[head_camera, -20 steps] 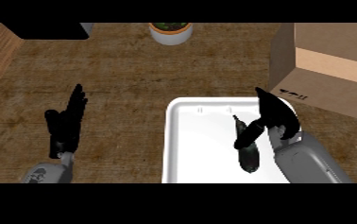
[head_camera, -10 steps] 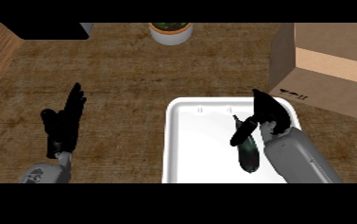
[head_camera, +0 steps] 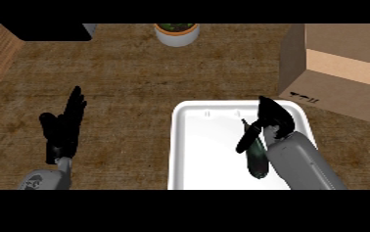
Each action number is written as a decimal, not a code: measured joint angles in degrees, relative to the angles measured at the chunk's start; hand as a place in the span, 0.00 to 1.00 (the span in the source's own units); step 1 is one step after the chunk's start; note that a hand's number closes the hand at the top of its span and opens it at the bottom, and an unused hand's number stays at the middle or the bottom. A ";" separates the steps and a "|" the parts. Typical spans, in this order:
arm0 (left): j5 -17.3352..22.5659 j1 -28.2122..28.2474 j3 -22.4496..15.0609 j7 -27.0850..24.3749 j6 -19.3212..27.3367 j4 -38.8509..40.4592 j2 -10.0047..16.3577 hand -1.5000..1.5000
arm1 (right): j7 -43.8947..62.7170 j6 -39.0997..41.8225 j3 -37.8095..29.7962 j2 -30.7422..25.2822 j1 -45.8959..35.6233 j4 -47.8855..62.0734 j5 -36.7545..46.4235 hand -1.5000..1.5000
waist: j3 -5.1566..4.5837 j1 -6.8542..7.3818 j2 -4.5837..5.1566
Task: Pick the eggplant from the tray and place it in the cardboard box
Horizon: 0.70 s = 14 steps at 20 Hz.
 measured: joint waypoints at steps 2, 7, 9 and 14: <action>0.03 0.03 0.22 -0.38 -0.49 0.39 -0.12 0.50 | -0.51 0.33 -0.51 0.42 -0.24 1.28 0.39 0.00 | 0.01 0.08 0.06; -0.71 -0.96 0.37 -0.44 -0.22 1.37 -1.09 0.50 | -1.94 0.72 -1.12 1.15 1.28 2.48 1.74 0.00 | 0.03 -0.06 0.08; -0.83 -0.39 0.50 -0.48 -0.44 0.87 -1.04 0.50 | -1.99 0.64 -0.81 1.78 2.57 1.70 2.67 0.00 | 0.01 -0.07 0.01; -1.25 0.22 0.79 -0.13 -0.53 0.00 -1.31 0.50 | -2.14 0.54 -1.57 3.21 3.57 1.63 4.46 0.00 | -0.01 -0.02 -0.02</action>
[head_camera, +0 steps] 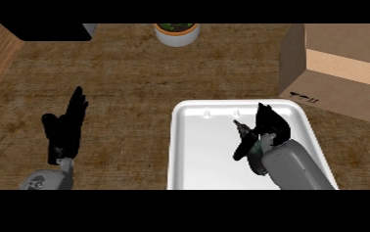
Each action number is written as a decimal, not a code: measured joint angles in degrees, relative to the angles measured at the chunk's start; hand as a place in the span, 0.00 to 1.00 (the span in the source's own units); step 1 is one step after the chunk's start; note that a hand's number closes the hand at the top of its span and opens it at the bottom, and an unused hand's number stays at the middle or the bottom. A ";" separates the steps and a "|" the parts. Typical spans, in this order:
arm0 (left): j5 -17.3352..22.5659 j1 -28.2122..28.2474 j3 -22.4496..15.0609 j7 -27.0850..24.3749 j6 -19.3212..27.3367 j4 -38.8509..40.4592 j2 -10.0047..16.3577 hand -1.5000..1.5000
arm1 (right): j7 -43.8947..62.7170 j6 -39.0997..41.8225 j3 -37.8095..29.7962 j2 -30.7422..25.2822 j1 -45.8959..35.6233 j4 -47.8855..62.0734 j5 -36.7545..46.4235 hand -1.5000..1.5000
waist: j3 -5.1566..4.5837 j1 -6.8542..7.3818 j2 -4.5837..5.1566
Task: Pick the eggplant from the tray and place it in the cardboard box
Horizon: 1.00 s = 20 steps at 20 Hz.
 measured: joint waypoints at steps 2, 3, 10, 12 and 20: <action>-0.31 -0.46 0.16 0.64 0.12 -0.25 -0.04 0.50 | -0.28 -0.17 -0.13 1.20 0.05 0.78 1.25 0.00 | -0.02 0.03 0.00; -0.07 -0.06 0.36 0.54 -0.53 -0.49 0.18 0.50 | -0.68 -0.09 -0.43 1.34 0.18 0.95 1.62 0.00 | -0.04 0.09 -0.04; -1.41 -0.36 0.72 0.31 -0.34 -0.04 -1.36 0.50 | -4.15 -0.29 -2.22 2.16 0.16 2.65 5.39 1.00 | -0.60 -0.05 -0.54; -1.59 -0.90 1.22 0.37 -0.78 0.49 -1.63 0.50 | -5.46 -0.23 -2.59 1.69 -0.12 2.82 7.12 1.00 | -0.62 -0.06 -0.60; -2.20 -0.05 2.36 -0.13 -2.14 0.50 -1.95 0.50 | -10.63 0.34 -1.61 0.81 0.77 2.04 12.28 1.00 | -0.51 -0.13 -0.56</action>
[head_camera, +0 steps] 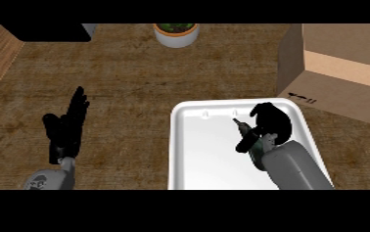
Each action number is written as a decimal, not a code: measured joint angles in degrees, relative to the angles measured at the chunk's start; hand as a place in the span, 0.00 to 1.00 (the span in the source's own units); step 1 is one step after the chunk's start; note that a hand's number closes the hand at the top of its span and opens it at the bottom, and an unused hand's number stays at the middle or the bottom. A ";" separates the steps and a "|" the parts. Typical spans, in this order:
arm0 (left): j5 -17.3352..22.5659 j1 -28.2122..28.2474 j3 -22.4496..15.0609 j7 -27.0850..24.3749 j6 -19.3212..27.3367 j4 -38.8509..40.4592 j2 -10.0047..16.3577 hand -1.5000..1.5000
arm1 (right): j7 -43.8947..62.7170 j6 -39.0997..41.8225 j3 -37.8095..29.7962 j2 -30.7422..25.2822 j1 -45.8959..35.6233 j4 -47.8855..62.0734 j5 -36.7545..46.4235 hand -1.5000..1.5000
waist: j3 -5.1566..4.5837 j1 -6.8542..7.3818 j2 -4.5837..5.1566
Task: Pick the eggplant from the tray and place it in the cardboard box
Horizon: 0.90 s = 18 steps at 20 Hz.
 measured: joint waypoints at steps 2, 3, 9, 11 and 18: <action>-0.09 0.63 0.08 -0.27 0.29 -0.10 -0.20 0.50 | -6.08 1.09 3.31 -2.78 2.79 -4.03 0.36 1.00 | 0.16 -0.47 -0.07; -0.10 0.64 0.15 -0.17 0.38 -0.11 -0.19 0.50 | -9.67 1.86 5.14 -4.33 3.77 -6.05 0.38 1.00 | 0.26 -0.71 -0.09; 0.08 1.26 1.10 -0.25 0.42 -0.04 0.36 0.50 | -29.87 0.94 12.08 -16.70 11.97 -20.01 1.46 1.00 | 0.57 -1.80 -0.06; 0.20 1.76 1.21 -0.78 0.16 0.13 0.17 0.50 | -34.39 -0.84 11.89 -21.51 15.91 -25.67 1.84 1.00 | 0.59 -2.00 0.02; -0.18 1.37 1.71 -0.35 0.20 -0.21 0.20 0.50 | -42.80 -5.60 3.15 -33.65 28.06 -45.81 -1.90 1.00 | 0.60 -2.16 0.20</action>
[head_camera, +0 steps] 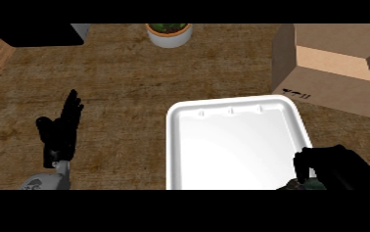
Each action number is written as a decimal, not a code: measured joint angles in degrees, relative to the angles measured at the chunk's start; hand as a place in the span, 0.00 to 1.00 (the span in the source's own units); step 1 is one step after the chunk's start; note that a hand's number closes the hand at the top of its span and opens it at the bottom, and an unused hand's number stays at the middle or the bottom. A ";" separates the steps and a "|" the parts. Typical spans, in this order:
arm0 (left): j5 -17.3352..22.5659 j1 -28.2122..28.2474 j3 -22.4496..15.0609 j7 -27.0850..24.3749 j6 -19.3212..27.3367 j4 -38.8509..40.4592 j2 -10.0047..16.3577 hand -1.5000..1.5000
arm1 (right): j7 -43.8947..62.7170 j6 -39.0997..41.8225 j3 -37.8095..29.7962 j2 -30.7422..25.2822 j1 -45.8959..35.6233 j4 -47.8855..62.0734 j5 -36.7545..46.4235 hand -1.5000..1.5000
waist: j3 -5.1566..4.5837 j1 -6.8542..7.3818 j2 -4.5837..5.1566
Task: Pick the eggplant from the tray and place it in the cardboard box
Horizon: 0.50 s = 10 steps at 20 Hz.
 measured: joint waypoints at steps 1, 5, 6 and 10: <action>0.02 0.14 0.25 -0.53 -0.23 0.40 0.10 0.50 | -0.26 -0.21 -2.05 -0.85 1.19 -2.66 -1.33 1.00 | -0.01 0.05 0.03; -0.54 0.22 -0.13 0.16 0.21 -0.42 -0.33 0.50 | 0.50 0.93 -12.69 -3.53 4.58 -12.13 -9.20 1.00 | -0.03 0.08 0.04; -0.68 0.32 -0.31 0.30 0.35 -0.81 -0.59 0.50 | 0.28 1.39 -15.64 -4.02 4.96 -12.60 -10.51 1.00 | -0.03 0.20 0.06; -1.21 -0.32 -0.41 0.42 0.27 -0.35 -1.08 0.50 | 0.26 4.38 -27.08 -4.97 4.76 -13.30 -17.47 1.00 | -0.02 0.69 0.21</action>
